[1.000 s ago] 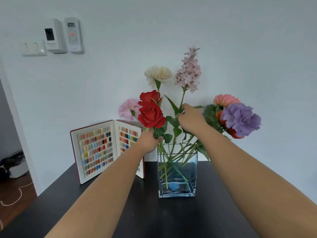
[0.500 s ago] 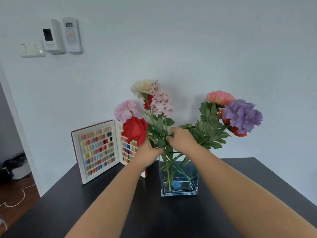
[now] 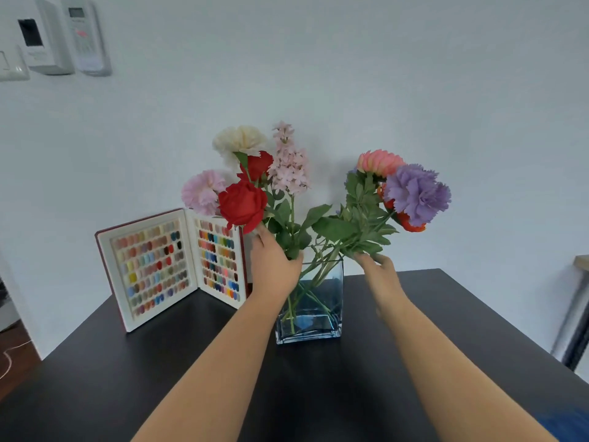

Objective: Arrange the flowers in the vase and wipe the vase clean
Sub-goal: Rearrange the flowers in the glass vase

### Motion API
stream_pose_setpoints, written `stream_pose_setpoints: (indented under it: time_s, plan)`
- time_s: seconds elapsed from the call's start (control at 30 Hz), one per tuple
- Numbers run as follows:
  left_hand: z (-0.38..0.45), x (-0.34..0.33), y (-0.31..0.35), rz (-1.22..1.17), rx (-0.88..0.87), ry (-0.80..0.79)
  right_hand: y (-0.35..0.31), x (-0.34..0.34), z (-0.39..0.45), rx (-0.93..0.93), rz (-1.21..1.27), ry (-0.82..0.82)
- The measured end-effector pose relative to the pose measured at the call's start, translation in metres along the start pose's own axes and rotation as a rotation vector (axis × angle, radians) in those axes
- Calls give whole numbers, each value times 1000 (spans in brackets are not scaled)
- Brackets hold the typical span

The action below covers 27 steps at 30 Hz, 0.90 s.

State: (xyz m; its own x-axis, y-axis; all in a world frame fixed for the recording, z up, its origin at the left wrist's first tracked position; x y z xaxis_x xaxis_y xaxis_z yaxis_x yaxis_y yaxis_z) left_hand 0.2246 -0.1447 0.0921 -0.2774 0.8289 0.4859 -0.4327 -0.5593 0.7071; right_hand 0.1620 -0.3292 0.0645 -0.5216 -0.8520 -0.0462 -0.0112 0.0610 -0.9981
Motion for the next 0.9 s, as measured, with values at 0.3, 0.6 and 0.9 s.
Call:
stream_pose_setpoints:
  time_s: [0.3, 0.6, 0.9]
  plan:
    - [25, 5, 4, 163, -106, 5, -59, -33, 49, 263, 8, -292]
    - [33, 1, -5, 45, -109, -10, -61, -50, 64, 249, -19, -256]
    - [33, 5, 8, 19, -167, -39, -94, -39, 63, 463, -514, -165]
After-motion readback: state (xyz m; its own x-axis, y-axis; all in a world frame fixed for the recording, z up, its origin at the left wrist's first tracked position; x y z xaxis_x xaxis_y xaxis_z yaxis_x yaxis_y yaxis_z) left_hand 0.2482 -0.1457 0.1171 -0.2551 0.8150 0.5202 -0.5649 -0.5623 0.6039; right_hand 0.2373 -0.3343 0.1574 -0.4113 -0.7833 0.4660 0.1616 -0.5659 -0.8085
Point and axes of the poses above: each hand's wrist, its own z-axis towards the middle knuckle, its own x-axis out of the back of the hand, y = z × x, the point moved 2 cm from there along z, towards the middle knuckle, and after that the axes turned 2 degrees about -x, right-handed, at the moved point
